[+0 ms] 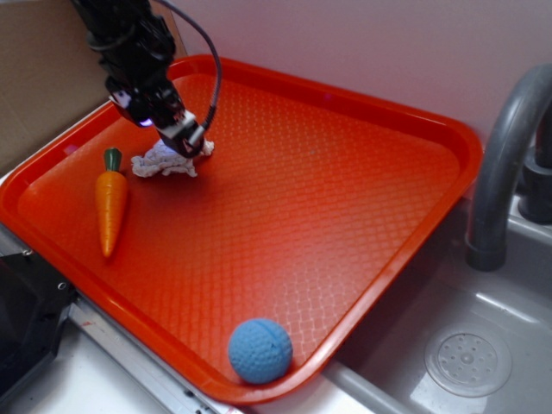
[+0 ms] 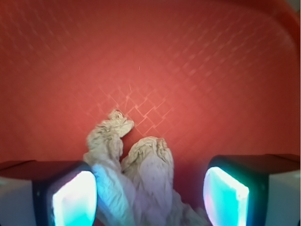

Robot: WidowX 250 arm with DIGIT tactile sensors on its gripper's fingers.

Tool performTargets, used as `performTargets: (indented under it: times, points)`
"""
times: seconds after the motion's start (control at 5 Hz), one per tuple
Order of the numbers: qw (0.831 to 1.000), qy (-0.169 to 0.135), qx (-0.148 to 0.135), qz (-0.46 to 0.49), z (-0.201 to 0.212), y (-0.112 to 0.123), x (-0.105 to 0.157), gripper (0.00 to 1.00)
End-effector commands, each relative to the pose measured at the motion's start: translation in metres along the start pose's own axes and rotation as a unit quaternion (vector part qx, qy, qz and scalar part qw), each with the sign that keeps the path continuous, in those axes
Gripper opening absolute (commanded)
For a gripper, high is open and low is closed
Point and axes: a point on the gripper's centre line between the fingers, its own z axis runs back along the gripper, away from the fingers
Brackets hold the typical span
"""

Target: Grab the white paper.

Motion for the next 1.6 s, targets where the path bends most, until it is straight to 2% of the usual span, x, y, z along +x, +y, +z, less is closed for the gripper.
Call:
performTargets:
  times: [0.0,0.2,0.8,1.0,1.2,1.4]
  points:
    - [1.000,0.008,-0.008,-0.020,-0.015,-0.009,0.003,1.00]
    - [1.000,0.009,-0.006,-0.019,-0.015,-0.009,0.002,0.00]
    - [1.000,-0.002,-0.004,-0.024,-0.009,0.000,0.005,0.00]
    - [1.000,-0.005,0.021,-0.006,0.025,0.003,0.007,0.00]
    - [0.999,-0.023,0.025,0.025,0.065,0.004,0.005,0.00]
    - [0.998,-0.023,0.033,0.049,0.100,0.001,0.004,0.00]
